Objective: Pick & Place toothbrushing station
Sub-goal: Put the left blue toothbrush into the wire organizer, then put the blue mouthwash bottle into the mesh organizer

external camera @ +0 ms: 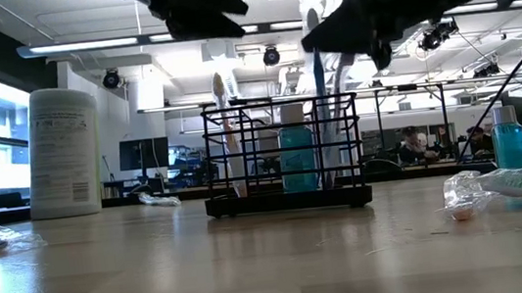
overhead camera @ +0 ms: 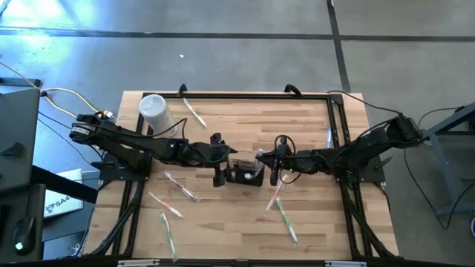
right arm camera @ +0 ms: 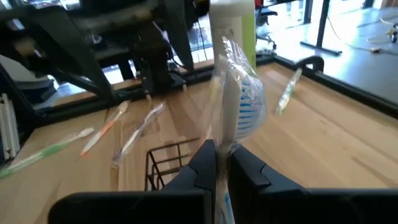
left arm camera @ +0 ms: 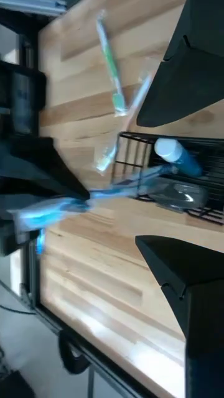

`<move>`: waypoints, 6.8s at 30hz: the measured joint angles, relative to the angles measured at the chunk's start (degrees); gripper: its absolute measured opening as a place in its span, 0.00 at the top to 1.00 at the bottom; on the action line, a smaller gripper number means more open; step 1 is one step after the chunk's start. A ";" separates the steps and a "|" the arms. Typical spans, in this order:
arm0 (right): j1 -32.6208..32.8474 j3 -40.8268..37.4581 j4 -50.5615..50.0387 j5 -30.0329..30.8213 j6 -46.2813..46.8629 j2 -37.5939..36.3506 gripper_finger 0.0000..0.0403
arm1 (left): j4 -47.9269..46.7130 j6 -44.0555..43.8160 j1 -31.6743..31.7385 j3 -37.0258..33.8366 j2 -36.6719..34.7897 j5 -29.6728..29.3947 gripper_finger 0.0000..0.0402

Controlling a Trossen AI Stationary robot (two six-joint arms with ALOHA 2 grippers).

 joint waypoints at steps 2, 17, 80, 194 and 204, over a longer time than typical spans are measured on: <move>0.04 0.00 0.50 -0.06 0.15 1.14 0.98 | 0.24 -0.18 0.00 0.09 -0.14 -0.21 0.26; 0.60 -0.02 0.38 -0.12 3.35 3.15 0.97 | -1.75 -1.48 0.00 0.02 -0.03 -0.16 0.26; 0.59 0.05 1.80 -1.18 -3.70 0.11 0.51 | -2.54 -3.18 -0.01 0.02 0.02 -0.16 0.26; 17.76 3.70 -93.02 -8.08 84.31 -9.94 0.51 | -13.33 -5.96 -0.01 0.04 0.04 1.72 0.26; 17.56 2.03 -91.32 -0.81 85.61 -9.94 0.51 | -13.28 -5.97 0.00 0.04 0.04 1.70 0.26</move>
